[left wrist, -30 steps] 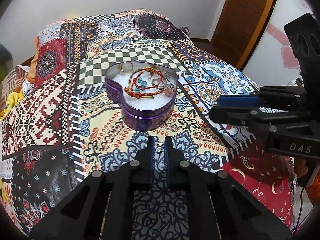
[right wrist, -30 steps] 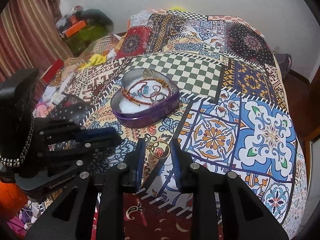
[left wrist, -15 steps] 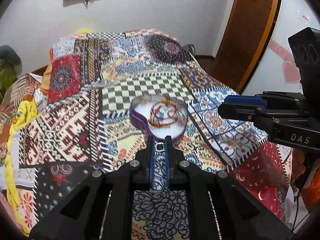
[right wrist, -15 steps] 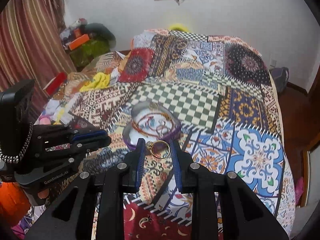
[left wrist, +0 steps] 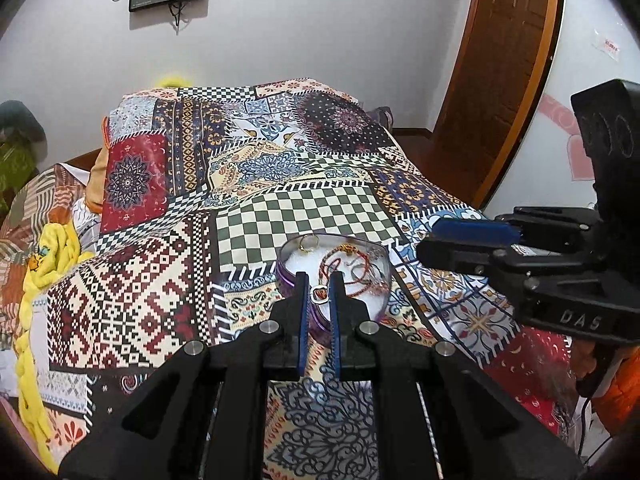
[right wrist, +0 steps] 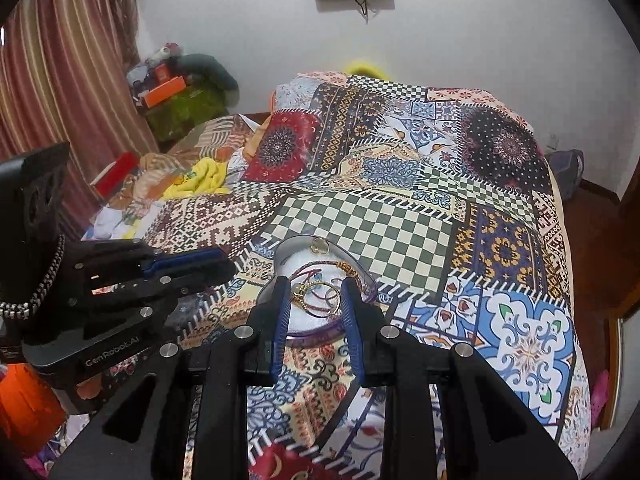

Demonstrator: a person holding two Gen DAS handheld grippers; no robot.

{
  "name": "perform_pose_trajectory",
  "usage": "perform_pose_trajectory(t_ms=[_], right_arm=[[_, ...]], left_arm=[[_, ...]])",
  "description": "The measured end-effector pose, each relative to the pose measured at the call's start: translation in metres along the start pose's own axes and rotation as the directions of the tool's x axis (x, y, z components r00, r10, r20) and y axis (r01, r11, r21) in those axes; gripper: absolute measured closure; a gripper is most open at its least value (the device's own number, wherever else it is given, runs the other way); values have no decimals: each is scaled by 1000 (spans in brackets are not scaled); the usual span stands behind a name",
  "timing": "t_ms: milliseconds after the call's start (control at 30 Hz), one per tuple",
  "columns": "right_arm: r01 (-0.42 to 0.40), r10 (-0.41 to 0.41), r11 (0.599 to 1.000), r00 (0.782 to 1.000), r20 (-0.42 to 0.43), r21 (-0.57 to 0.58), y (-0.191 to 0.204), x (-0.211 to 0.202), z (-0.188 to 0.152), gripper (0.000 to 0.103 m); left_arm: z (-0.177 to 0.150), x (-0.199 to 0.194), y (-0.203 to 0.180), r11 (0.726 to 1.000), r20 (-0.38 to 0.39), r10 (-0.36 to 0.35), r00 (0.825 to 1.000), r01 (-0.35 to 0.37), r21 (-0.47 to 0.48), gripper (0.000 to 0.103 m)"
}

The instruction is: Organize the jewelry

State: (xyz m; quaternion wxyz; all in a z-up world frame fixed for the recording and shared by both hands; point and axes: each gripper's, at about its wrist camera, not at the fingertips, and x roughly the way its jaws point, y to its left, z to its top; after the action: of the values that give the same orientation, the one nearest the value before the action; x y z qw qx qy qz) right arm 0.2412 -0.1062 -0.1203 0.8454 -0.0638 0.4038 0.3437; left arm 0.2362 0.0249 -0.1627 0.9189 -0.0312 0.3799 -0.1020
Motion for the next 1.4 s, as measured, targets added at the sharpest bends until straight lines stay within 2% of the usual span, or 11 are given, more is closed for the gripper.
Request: perform_pose_trajectory(t_ms=[300,767,1167,1400], right_arm=[[-19,20,999,999,-39,27,-9,33,3,80],[-20,19,1000,997,-77,-2,-15,54,10,80],[-16,10,998,994,-110,-55,-8,65,9,80],[-12,2,996,994,-113,-90,-2,62,9,80]], left_arm=[[12,23,8,1000,-6,-18,1000,18,-15,95],[21,56,16,998,-45,-66,997,65,-20,95],[22,60,18,995,-76,-101,992,98,-35,95],[25,49,16,996,-56,-84,995,82,-29,95]])
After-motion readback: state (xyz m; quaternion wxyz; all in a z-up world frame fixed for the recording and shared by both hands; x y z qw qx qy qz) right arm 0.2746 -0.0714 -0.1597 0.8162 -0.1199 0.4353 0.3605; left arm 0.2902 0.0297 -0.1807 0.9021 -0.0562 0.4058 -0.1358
